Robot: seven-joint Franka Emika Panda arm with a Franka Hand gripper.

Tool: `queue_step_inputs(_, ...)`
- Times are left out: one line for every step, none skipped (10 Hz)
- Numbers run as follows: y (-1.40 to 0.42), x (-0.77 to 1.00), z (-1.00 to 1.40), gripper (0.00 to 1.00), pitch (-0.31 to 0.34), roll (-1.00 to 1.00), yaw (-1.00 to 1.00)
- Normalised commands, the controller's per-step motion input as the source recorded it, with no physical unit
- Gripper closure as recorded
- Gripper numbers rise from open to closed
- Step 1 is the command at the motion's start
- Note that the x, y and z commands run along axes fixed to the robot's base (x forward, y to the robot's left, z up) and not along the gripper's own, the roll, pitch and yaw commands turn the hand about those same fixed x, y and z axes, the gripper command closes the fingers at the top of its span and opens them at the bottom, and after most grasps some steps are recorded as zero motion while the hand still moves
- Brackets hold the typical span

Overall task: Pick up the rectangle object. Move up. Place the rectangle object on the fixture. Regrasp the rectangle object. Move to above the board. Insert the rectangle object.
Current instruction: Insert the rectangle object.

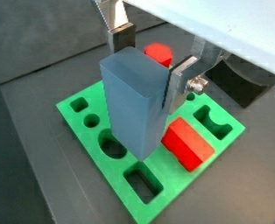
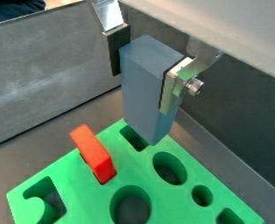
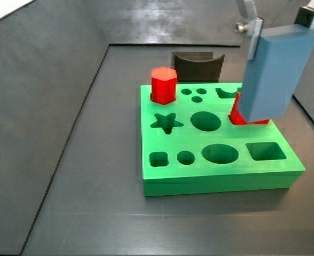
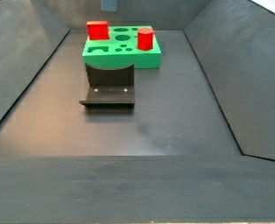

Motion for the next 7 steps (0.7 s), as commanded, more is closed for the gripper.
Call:
queue_step_inputs(0.0, 1.0, -0.15, 1.0, -0.05, 0.13, 0.0)
queue_step_inputs(0.0, 1.0, -0.21, 1.0, -0.047, 0.11, 0.0)
queue_step_inputs(0.0, 0.99, -0.27, 1.0, -0.073, 0.06, 0.01)
queue_step_inputs(0.0, 0.98, -0.31, 1.0, -0.089, 0.03, 0.0)
queue_step_inputs(-0.09, 0.98, -0.37, 1.0, -0.089, 0.05, 0.0)
queue_step_inputs(-0.23, 0.92, -0.44, 1.0, -0.093, 0.11, 0.0)
queue_step_inputs(-0.32, 0.81, -0.53, 1.0, -0.084, 0.19, 0.0)
